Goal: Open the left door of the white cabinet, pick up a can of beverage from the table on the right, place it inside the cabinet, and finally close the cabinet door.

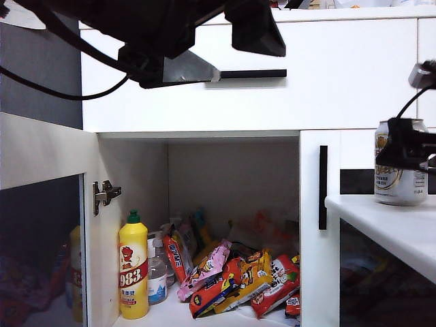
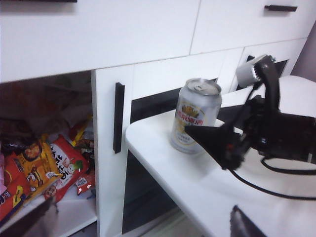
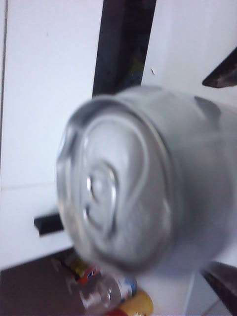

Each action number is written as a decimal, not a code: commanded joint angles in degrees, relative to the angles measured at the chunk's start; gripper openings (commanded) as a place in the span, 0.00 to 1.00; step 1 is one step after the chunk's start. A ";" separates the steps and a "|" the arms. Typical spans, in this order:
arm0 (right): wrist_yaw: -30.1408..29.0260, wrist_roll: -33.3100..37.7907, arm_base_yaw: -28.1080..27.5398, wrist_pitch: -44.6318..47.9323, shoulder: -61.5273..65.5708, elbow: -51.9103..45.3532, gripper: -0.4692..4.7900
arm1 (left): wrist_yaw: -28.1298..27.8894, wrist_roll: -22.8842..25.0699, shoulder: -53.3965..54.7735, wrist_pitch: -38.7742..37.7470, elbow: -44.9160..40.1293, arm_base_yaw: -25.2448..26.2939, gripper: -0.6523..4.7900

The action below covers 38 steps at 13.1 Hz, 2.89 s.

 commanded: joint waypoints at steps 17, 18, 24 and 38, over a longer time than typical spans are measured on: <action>-2.78 -0.87 19.52 -20.79 -20.70 18.18 0.39 | -12.68 4.70 -19.19 -22.75 0.09 -0.09 1.00; -2.80 -0.76 20.48 -20.79 -19.19 18.67 0.39 | -12.68 4.70 -21.88 -25.51 0.09 -0.09 1.00; -2.97 2.25 23.61 -10.49 3.85 18.67 0.39 | -12.63 4.50 -28.33 -34.14 0.02 -0.07 1.00; -5.03 5.51 28.72 -13.33 38.07 47.34 0.39 | -12.92 4.50 -28.35 -37.03 -0.13 0.79 1.00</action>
